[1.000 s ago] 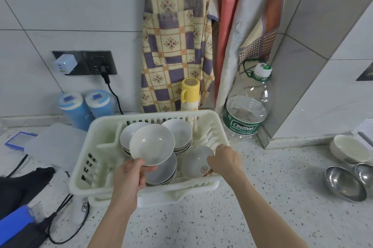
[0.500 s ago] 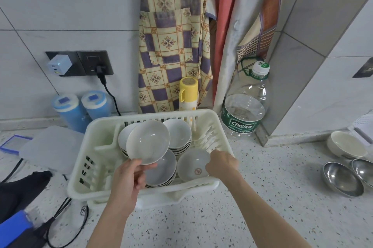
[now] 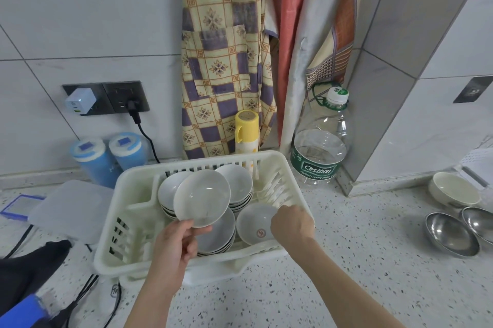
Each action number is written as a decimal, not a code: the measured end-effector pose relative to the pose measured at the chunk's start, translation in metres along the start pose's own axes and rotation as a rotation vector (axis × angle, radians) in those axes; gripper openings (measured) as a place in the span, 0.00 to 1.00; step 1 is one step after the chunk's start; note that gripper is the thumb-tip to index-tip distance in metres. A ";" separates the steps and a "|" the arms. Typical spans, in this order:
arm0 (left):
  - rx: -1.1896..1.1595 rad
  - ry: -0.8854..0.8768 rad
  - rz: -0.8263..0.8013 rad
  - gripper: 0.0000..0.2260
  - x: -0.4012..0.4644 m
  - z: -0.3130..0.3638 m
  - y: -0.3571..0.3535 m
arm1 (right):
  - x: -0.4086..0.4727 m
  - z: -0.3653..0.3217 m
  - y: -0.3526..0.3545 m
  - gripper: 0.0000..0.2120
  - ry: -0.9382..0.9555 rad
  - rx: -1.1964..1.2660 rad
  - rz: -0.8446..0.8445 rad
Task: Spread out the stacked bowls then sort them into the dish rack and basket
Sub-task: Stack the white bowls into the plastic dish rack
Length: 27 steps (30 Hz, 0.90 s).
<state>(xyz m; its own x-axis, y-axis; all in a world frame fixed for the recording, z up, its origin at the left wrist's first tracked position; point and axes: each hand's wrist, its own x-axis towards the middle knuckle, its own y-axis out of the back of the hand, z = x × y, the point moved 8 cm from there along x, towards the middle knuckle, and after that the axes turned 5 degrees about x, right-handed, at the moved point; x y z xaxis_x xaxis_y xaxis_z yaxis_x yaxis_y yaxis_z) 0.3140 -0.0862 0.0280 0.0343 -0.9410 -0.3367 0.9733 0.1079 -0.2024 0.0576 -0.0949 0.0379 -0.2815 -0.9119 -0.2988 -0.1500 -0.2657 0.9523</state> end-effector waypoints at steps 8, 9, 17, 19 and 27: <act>0.010 -0.003 -0.009 0.05 0.001 -0.002 0.000 | 0.005 0.005 0.002 0.27 0.065 0.168 -0.163; 0.010 -0.002 -0.011 0.05 0.001 -0.002 0.000 | 0.006 0.004 0.002 0.24 0.065 0.136 -0.153; 0.020 -0.009 -0.012 0.06 0.002 -0.003 0.001 | 0.009 -0.008 0.005 0.14 0.122 -0.066 -0.083; 0.021 -0.009 -0.011 0.06 0.002 -0.003 0.001 | 0.009 -0.013 0.003 0.15 0.141 -0.130 -0.074; 0.029 0.002 -0.009 0.06 0.002 -0.004 0.000 | 0.013 -0.019 0.002 0.14 0.172 -0.152 -0.068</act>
<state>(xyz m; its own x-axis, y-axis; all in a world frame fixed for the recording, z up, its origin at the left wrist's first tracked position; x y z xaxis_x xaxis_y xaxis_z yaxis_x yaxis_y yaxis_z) 0.3132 -0.0868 0.0241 0.0247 -0.9412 -0.3369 0.9798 0.0896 -0.1786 0.0717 -0.1129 0.0368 -0.1076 -0.9268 -0.3599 -0.0148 -0.3605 0.9326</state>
